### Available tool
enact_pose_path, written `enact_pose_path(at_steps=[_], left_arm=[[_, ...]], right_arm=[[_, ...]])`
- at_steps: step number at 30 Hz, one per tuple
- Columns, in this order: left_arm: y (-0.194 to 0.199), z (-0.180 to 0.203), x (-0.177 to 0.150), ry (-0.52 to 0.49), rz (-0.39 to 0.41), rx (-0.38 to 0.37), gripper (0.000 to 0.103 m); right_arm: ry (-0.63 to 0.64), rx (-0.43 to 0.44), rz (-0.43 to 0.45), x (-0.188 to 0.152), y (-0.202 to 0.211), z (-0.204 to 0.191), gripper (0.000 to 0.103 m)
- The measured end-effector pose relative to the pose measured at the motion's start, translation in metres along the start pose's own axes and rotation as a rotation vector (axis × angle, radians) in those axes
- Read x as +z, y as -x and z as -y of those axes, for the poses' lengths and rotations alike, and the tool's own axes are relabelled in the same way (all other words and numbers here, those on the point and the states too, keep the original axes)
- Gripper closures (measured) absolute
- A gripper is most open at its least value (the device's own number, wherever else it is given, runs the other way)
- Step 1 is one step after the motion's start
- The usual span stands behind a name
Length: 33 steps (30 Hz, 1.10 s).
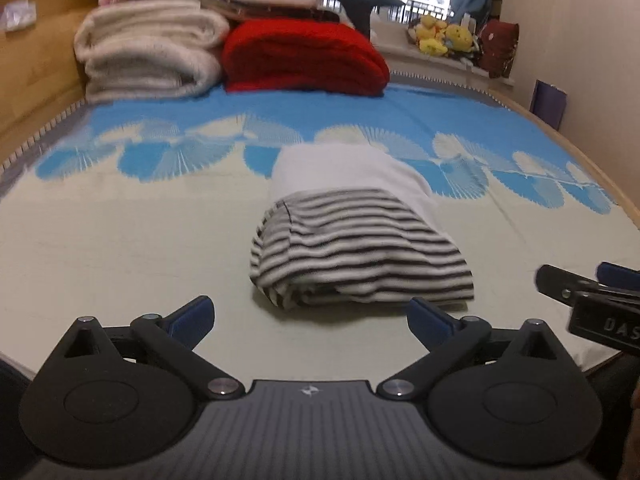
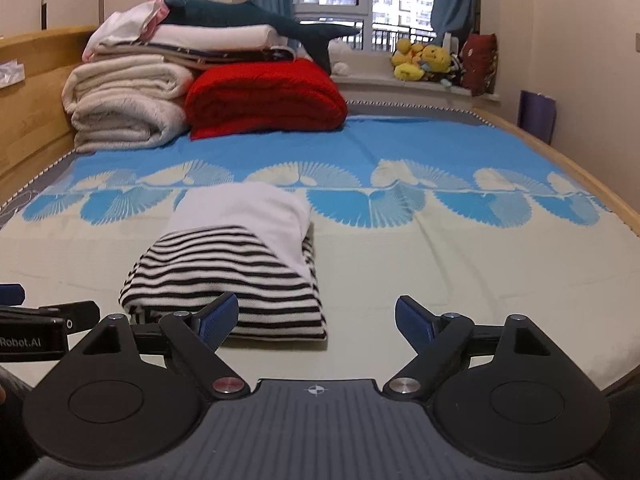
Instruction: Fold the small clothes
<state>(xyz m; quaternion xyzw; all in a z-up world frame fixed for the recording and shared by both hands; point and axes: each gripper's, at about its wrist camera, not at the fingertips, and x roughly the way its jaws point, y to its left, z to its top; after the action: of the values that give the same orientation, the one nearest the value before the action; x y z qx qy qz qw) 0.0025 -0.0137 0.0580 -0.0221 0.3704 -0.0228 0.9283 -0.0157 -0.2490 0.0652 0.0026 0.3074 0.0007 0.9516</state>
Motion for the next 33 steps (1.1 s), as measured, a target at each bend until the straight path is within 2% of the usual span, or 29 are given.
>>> enact_pose_path(at_steps=[8, 33], left_arm=[[-0.021, 0.000, -0.001, -0.003, -0.058, -0.020, 0.001], [-0.025, 0.000, 0.001, 0.036, -0.066, -0.011, 0.001]], right_arm=[[0.038, 0.008, -0.031, -0.001, -0.014, -0.015, 0.014], [0.053, 0.004, -0.060, -0.002, -0.018, -0.025, 0.014]])
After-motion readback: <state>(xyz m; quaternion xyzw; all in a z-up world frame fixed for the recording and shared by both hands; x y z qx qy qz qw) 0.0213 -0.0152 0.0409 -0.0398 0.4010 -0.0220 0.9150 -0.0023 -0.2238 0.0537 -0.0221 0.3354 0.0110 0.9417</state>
